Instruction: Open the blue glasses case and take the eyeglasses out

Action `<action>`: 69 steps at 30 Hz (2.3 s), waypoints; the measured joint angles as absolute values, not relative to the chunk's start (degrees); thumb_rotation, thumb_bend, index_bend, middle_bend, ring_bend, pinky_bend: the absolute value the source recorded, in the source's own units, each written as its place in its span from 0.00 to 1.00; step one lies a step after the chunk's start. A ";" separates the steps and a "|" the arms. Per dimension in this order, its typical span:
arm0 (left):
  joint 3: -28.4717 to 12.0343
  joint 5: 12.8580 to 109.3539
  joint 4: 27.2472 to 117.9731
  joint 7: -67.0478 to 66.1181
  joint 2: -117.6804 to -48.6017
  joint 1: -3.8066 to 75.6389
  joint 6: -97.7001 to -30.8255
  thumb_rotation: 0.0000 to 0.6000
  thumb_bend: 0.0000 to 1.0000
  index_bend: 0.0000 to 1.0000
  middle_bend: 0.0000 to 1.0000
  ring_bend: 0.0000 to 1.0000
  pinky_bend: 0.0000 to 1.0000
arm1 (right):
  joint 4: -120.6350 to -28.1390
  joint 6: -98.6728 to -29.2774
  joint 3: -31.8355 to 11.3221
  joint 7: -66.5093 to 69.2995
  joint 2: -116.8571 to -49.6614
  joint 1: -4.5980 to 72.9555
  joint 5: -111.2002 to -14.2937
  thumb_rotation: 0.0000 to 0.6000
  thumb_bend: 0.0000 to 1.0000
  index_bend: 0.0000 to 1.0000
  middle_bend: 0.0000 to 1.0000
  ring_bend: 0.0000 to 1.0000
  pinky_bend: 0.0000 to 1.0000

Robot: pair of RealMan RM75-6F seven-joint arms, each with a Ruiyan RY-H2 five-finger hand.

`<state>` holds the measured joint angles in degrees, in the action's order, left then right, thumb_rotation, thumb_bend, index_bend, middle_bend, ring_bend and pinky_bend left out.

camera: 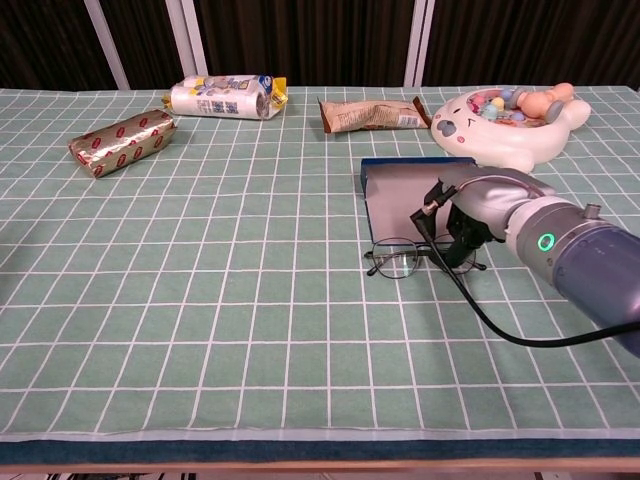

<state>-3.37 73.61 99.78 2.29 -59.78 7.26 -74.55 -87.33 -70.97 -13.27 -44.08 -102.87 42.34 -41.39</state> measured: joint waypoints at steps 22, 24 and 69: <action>-3.39 73.49 99.96 2.43 -59.68 7.29 -74.38 1.00 0.07 0.00 0.00 0.00 0.00 | -86.49 -70.87 -13.51 -44.84 -103.44 41.95 -41.55 1.00 0.55 0.57 0.88 0.83 0.77; -3.38 73.49 99.96 2.40 -59.69 7.28 -74.39 1.00 0.07 0.00 0.00 0.00 0.00 | -86.52 -70.88 -13.56 -44.87 -103.43 41.87 -41.45 1.00 0.55 0.58 0.88 0.83 0.77; -3.35 73.68 100.07 2.60 -59.62 7.28 -74.39 1.00 0.07 0.00 0.00 0.00 0.00 | -96.74 -78.24 -17.59 -48.97 -109.18 43.95 -38.17 1.00 0.64 0.66 0.88 0.83 0.77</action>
